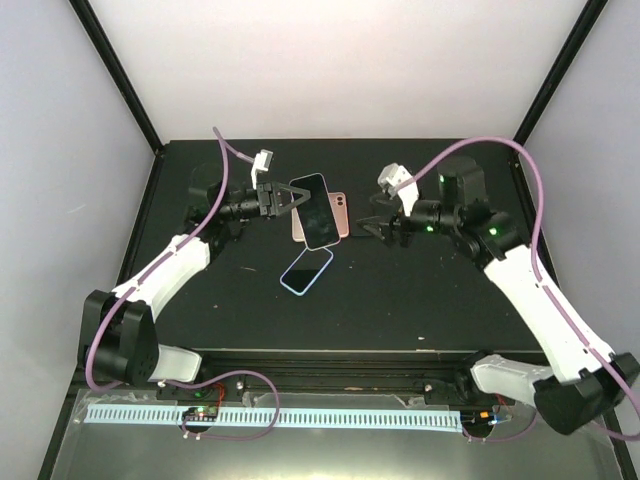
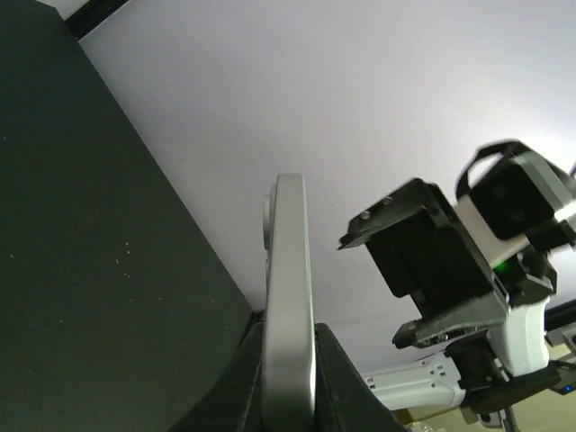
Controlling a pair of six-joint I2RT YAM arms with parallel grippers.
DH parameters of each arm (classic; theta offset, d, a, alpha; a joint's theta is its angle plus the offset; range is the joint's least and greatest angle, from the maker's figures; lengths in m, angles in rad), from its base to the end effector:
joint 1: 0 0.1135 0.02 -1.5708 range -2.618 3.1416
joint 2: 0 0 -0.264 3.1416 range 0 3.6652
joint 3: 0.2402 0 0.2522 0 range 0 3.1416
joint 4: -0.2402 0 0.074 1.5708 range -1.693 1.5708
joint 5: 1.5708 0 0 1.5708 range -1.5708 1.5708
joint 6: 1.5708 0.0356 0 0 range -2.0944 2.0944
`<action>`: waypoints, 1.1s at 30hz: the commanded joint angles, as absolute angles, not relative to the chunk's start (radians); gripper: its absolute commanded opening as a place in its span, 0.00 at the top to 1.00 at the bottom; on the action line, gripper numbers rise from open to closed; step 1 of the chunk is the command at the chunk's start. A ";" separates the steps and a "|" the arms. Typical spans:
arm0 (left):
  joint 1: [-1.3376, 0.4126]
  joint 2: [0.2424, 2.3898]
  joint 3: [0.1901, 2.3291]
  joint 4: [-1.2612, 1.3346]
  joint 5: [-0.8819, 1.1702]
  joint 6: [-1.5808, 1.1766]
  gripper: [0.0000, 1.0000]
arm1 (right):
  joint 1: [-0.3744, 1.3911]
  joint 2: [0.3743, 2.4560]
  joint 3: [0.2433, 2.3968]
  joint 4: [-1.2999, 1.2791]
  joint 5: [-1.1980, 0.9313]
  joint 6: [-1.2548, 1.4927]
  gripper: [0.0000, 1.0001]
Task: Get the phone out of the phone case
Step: Place the phone at the center of the board.
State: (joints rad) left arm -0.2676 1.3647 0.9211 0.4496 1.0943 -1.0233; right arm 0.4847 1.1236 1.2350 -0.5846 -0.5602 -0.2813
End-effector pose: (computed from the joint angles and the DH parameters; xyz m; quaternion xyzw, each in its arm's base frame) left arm 0.2841 -0.1107 0.3215 0.1208 0.6957 -0.6573 0.2632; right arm 0.1994 0.1264 0.3909 -0.4402 0.7066 0.2855 0.4748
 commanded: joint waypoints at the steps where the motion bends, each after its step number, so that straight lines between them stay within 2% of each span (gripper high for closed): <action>1: -0.266 1.349 0.974 0.491 1.132 -0.966 0.98 | 0.419 1.200 1.305 -0.658 -0.933 -0.053 0.35; 9: -0.284 1.341 0.971 0.523 1.131 -0.990 0.98 | 0.412 1.229 1.151 -0.220 -1.001 0.408 0.36; 18: -0.321 1.345 0.971 0.550 1.125 -1.006 0.98 | 0.414 1.318 1.153 -0.111 -0.981 0.552 0.38; 26: -0.343 1.362 0.984 0.548 1.120 -1.005 0.98 | 0.435 1.338 1.100 -0.024 -1.000 0.631 0.47; 33: -0.356 1.380 0.992 0.551 1.117 -1.005 0.98 | 0.457 1.350 1.081 0.005 -1.016 0.665 0.63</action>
State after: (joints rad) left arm -0.3473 1.3705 0.9295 0.4828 1.1088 -1.0031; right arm 0.4477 1.3418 1.0977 -0.0566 -0.9840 0.6250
